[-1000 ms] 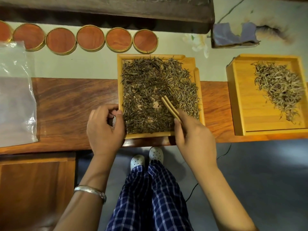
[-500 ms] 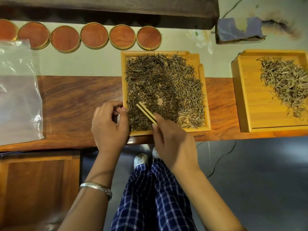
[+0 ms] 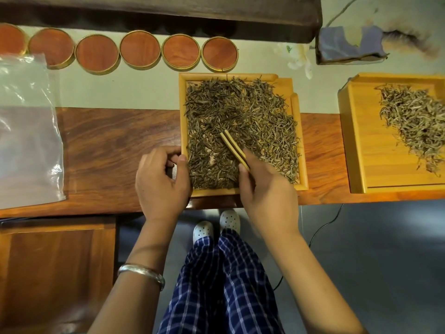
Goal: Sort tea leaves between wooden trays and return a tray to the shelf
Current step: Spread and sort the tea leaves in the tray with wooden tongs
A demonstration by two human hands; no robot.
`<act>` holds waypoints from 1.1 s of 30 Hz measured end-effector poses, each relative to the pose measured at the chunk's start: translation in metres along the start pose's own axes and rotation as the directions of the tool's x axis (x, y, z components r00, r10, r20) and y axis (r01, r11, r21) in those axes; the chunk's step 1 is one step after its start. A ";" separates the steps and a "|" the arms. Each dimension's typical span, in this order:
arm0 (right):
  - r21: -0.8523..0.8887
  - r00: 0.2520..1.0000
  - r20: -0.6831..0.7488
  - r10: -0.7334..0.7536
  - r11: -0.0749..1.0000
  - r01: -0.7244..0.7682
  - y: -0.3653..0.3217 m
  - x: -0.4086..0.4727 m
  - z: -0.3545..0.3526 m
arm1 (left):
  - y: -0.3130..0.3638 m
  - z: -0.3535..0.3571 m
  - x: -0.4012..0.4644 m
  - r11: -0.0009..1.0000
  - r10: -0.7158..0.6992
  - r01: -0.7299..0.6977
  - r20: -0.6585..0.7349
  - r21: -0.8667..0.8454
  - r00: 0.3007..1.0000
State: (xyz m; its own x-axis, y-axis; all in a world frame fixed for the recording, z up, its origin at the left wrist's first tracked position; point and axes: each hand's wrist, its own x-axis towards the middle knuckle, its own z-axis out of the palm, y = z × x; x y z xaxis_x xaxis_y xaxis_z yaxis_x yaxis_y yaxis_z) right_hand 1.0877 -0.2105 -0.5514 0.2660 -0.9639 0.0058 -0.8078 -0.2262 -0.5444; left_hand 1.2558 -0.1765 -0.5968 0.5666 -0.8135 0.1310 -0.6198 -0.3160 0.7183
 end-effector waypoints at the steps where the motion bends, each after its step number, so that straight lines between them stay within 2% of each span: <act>1: -0.002 1.000 -0.002 -0.004 1.000 0.004 0.000 0.002 -0.002 | 0.000 0.000 0.000 1.000 0.002 -0.002 -0.002 -0.001 1.000; 6: -0.113 0.996 -0.069 -0.060 0.992 0.052 0.009 0.046 -0.021 | 0.001 0.000 0.000 1.000 -0.010 0.010 -0.003 0.001 1.000; 12: -0.325 0.995 0.002 -0.096 0.941 0.092 0.023 0.114 -0.024 | 0.002 -0.001 0.001 1.000 -0.002 0.002 -0.014 -0.004 1.000; 15: -0.336 0.992 0.012 -0.125 0.934 0.122 0.020 0.116 -0.014 | 0.002 0.000 0.001 1.000 -0.008 0.008 -0.011 -0.013 1.000; 25: -0.295 0.994 -0.057 -0.098 0.953 0.077 0.039 0.097 -0.032 | 0.002 -0.001 0.000 0.999 -0.035 0.035 -0.001 0.000 0.999; 30: -0.307 0.997 -0.030 -0.069 0.950 0.056 0.046 0.094 -0.033 | 0.001 0.000 0.000 1.000 -0.016 0.016 -0.005 -0.008 1.000; 33: -0.279 0.995 -0.086 -0.054 0.960 0.028 0.048 0.094 -0.038 | 0.000 -0.001 0.000 1.000 -0.005 0.005 -0.005 -0.016 1.000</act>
State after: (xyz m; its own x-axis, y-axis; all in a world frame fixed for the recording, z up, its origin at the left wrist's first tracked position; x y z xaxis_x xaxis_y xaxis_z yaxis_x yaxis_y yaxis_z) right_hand 1.0541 -0.3173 -0.5447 0.2632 -0.9587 0.1077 -0.9146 -0.2835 -0.2884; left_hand 1.2563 -0.1759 -0.5965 0.5728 -0.8092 0.1307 -0.6079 -0.3124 0.7300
